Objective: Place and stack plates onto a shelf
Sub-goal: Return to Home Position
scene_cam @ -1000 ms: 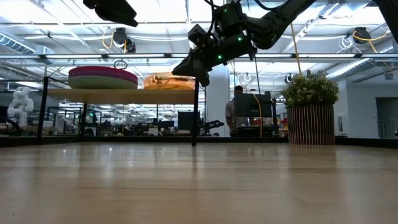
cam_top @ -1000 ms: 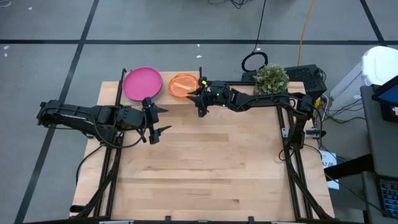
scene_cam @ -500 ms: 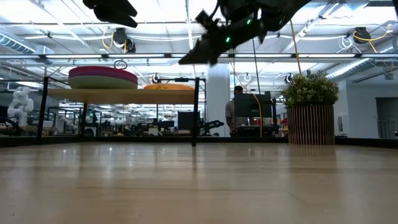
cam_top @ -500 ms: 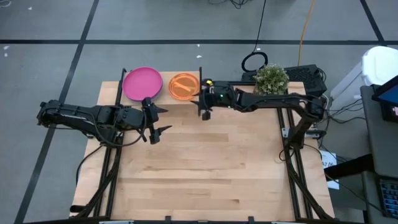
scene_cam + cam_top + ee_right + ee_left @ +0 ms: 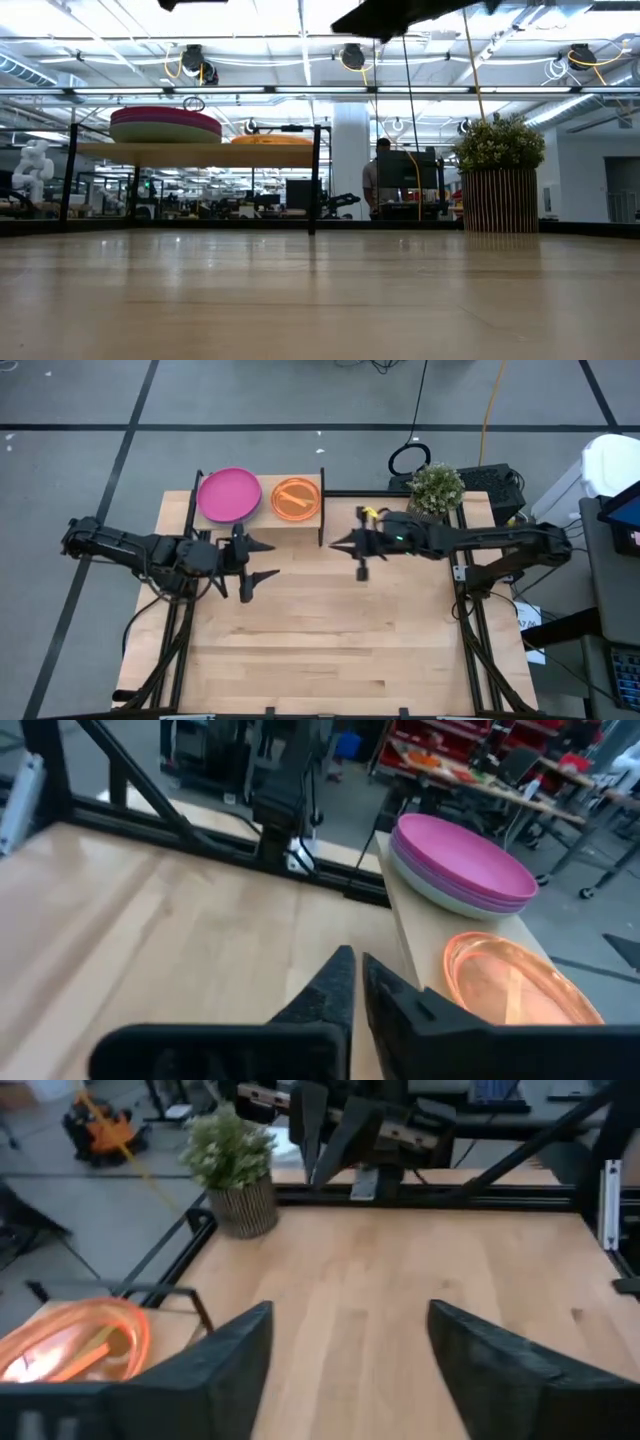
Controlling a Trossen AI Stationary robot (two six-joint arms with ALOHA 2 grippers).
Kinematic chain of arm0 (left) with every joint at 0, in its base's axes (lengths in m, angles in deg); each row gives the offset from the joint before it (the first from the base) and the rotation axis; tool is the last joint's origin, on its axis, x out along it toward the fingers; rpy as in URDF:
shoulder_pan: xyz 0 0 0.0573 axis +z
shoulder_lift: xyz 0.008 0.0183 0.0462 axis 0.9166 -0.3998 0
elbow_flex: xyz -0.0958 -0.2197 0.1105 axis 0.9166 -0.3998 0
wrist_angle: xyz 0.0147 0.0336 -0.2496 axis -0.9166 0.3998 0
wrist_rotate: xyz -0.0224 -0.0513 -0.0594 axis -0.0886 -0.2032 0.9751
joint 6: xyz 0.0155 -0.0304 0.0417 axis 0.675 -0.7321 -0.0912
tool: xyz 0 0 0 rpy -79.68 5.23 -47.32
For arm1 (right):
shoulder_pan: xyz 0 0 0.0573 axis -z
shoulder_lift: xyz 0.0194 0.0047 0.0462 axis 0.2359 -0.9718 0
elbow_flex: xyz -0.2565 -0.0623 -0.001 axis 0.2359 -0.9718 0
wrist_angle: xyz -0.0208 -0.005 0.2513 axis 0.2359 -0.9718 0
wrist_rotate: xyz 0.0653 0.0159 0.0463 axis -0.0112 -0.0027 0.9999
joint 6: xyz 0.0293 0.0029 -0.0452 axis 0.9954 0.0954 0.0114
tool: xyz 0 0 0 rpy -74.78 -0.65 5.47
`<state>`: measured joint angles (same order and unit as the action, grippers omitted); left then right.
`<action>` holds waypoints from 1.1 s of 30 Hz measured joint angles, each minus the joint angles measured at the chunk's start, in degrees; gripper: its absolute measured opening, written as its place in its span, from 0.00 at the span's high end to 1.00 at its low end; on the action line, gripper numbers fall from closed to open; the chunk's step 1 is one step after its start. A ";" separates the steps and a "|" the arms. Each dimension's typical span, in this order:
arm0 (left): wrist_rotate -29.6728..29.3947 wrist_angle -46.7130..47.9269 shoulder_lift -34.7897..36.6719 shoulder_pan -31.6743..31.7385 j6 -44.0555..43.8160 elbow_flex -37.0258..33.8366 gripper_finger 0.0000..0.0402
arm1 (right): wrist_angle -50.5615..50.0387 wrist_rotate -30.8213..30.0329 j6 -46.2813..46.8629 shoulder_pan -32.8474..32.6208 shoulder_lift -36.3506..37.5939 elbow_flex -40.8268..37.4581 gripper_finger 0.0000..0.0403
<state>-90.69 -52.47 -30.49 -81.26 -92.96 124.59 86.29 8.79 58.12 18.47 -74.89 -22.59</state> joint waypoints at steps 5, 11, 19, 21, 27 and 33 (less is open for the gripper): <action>-0.99 -2.03 0.03 -2.82 1.04 0.00 0.57 | 0.35 -6.05 1.27 -3.96 8.44 -7.65 0.99; -0.34 -6.17 0.09 -3.30 4.33 -2.23 0.80 | 2.80 -8.10 1.11 -7.04 17.33 -16.92 1.00; 5.22 -26.48 0.34 -2.38 14.89 -15.31 0.82 | 2.97 -8.00 1.55 -7.68 26.03 -27.54 1.00; 5.23 -29.95 0.64 -1.38 15.47 -17.87 0.82 | 3.18 -8.01 1.71 -7.70 27.66 -30.16 1.00; 5.74 -31.36 2.52 1.86 14.31 -23.29 0.82 | 3.83 -8.08 1.37 -7.41 31.37 -34.91 1.00; 7.10 -32.96 5.55 3.71 13.34 -27.55 0.82 | 9.29 -8.08 1.51 -7.41 33.34 -39.41 1.00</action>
<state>-83.59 -85.43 -24.94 -77.56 -79.62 97.05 95.58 0.71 59.63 11.06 -41.54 -62.00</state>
